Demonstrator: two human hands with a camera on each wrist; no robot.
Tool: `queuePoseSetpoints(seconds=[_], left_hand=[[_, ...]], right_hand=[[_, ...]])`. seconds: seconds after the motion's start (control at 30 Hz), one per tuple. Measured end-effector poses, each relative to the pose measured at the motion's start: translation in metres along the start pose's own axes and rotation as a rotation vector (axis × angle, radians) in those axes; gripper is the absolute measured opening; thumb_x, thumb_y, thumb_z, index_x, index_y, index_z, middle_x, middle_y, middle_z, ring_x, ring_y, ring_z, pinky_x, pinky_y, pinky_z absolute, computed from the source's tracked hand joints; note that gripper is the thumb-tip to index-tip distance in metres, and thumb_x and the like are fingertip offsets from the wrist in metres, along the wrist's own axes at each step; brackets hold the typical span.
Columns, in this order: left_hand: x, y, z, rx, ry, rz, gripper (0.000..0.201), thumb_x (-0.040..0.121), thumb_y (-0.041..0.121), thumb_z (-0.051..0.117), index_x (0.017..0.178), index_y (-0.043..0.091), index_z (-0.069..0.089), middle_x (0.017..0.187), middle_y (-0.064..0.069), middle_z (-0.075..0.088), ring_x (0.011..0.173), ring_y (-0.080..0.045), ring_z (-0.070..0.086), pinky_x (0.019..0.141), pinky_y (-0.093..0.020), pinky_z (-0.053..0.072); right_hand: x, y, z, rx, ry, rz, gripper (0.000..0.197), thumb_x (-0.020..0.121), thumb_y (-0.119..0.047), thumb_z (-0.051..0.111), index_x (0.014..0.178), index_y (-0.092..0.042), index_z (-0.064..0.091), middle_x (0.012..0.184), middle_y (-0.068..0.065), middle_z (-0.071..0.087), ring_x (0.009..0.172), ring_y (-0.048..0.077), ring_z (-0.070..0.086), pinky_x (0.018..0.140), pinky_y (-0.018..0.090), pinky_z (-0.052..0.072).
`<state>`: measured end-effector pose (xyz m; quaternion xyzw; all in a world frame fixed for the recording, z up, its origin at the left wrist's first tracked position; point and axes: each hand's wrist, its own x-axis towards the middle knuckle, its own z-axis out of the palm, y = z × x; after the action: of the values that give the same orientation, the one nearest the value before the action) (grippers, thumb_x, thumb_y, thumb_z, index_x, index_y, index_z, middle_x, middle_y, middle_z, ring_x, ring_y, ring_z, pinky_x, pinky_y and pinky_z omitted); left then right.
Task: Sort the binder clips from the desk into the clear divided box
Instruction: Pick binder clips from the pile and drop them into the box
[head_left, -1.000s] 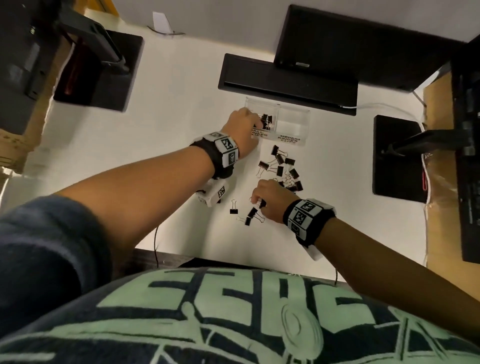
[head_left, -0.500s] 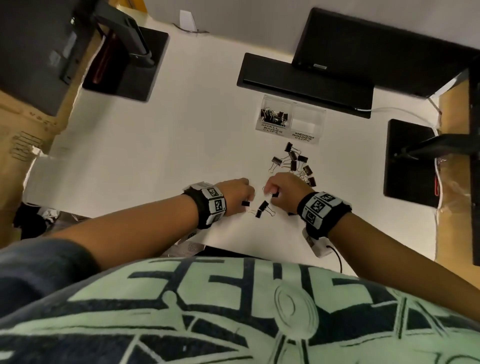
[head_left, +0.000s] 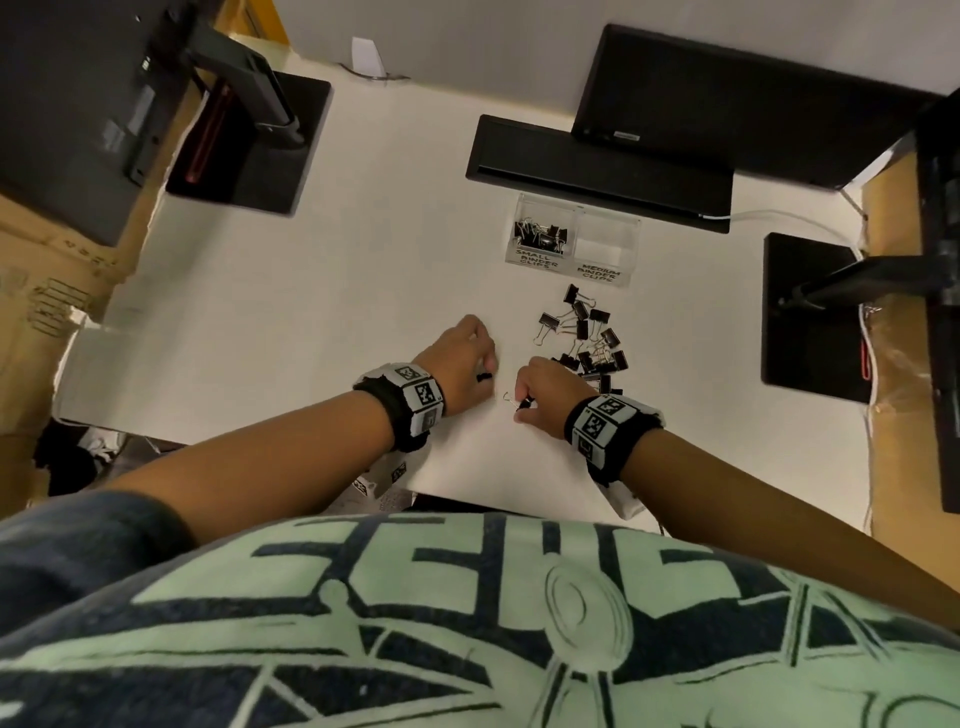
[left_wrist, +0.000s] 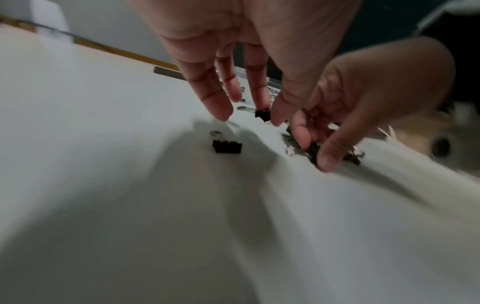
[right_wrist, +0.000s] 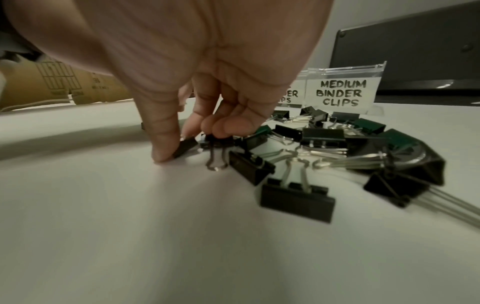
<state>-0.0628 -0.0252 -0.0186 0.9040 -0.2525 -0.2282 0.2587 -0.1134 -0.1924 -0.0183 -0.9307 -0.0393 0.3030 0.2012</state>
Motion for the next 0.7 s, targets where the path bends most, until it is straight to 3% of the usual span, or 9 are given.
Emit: queuePoseSetpoints(seconds=[0.07, 0.17, 0.3, 0.43, 0.5, 0.6, 0.7], left_hand=[[0.003, 0.000, -0.008, -0.149, 0.053, -0.128, 0.010, 0.078, 0.014, 0.066, 0.085, 0.010, 0.060, 0.105, -0.007, 0.055, 0.080, -0.024, 0.059, 0.077, -0.035, 0.053], [0.005, -0.003, -0.017, -0.377, 0.108, -0.332, 0.008, 0.080, 0.016, 0.063, 0.082, 0.014, 0.056, 0.087, -0.005, 0.063, 0.075, -0.025, 0.064, 0.066, -0.029, 0.052], [0.006, -0.015, -0.024, -0.391, 0.127, -0.426, 0.013, 0.088, 0.023, 0.050, 0.080, 0.016, 0.044, 0.077, -0.003, 0.055, 0.069, -0.022, 0.054, 0.059, -0.028, 0.040], [0.003, -0.028, -0.021, -0.459, 0.100, -0.506, 0.018, 0.095, 0.019, 0.034, 0.078, 0.014, 0.035, 0.067, 0.000, 0.042, 0.068, -0.022, 0.043, 0.064, -0.033, 0.037], [0.002, -0.031, -0.020, -0.389, 0.093, -0.515, 0.020, 0.096, 0.018, 0.031, 0.076, 0.012, 0.036, 0.067, -0.001, 0.042, 0.072, -0.023, 0.042, 0.067, -0.033, 0.034], [-0.002, -0.027, -0.022, -0.160, 0.046, -0.465, 0.033, 0.098, 0.015, 0.030, 0.065, 0.014, 0.032, 0.075, -0.007, 0.045, 0.076, -0.024, 0.042, 0.068, -0.031, 0.031], [-0.007, -0.022, -0.021, 0.006, -0.051, -0.372, 0.024, 0.099, 0.019, 0.028, 0.080, 0.009, 0.039, 0.076, -0.008, 0.049, 0.073, -0.026, 0.046, 0.065, -0.032, 0.033]], right_hand=[[0.000, 0.001, 0.001, 0.033, 0.016, 0.001, 0.021, 0.081, -0.019, 0.070, 0.097, -0.010, 0.060, 0.097, 0.000, 0.043, 0.086, 0.016, 0.045, 0.079, 0.027, 0.038], [0.000, 0.000, 0.003, 0.053, 0.035, -0.028, 0.009, 0.084, -0.011, 0.064, 0.091, -0.011, 0.058, 0.095, 0.003, 0.048, 0.085, 0.020, 0.049, 0.078, 0.028, 0.039], [0.001, 0.003, -0.004, 0.162, 0.144, -0.002, 0.009, 0.084, -0.006, 0.059, 0.092, -0.006, 0.063, 0.088, 0.000, 0.053, 0.081, 0.017, 0.051, 0.073, 0.025, 0.040], [0.003, 0.018, -0.023, 0.543, 0.274, 0.229, 0.016, 0.083, -0.008, 0.062, 0.097, -0.016, 0.066, 0.081, -0.005, 0.056, 0.072, 0.012, 0.054, 0.072, 0.028, 0.049], [0.002, 0.027, -0.036, 0.796, 0.288, 0.326, 0.020, 0.086, -0.007, 0.057, 0.099, -0.018, 0.067, 0.077, -0.003, 0.060, 0.068, 0.014, 0.058, 0.068, 0.030, 0.051], [-0.003, 0.040, -0.055, 1.180, 0.370, 0.414, 0.022, 0.090, 0.000, 0.045, 0.088, -0.006, 0.066, 0.083, 0.012, 0.063, 0.065, 0.021, 0.060, 0.064, 0.026, 0.057], [-0.006, 0.050, -0.065, 1.324, 0.429, 0.448, 0.019, 0.087, 0.001, 0.045, 0.078, -0.002, 0.061, 0.073, 0.015, 0.056, 0.064, 0.023, 0.056, 0.060, 0.027, 0.051]])
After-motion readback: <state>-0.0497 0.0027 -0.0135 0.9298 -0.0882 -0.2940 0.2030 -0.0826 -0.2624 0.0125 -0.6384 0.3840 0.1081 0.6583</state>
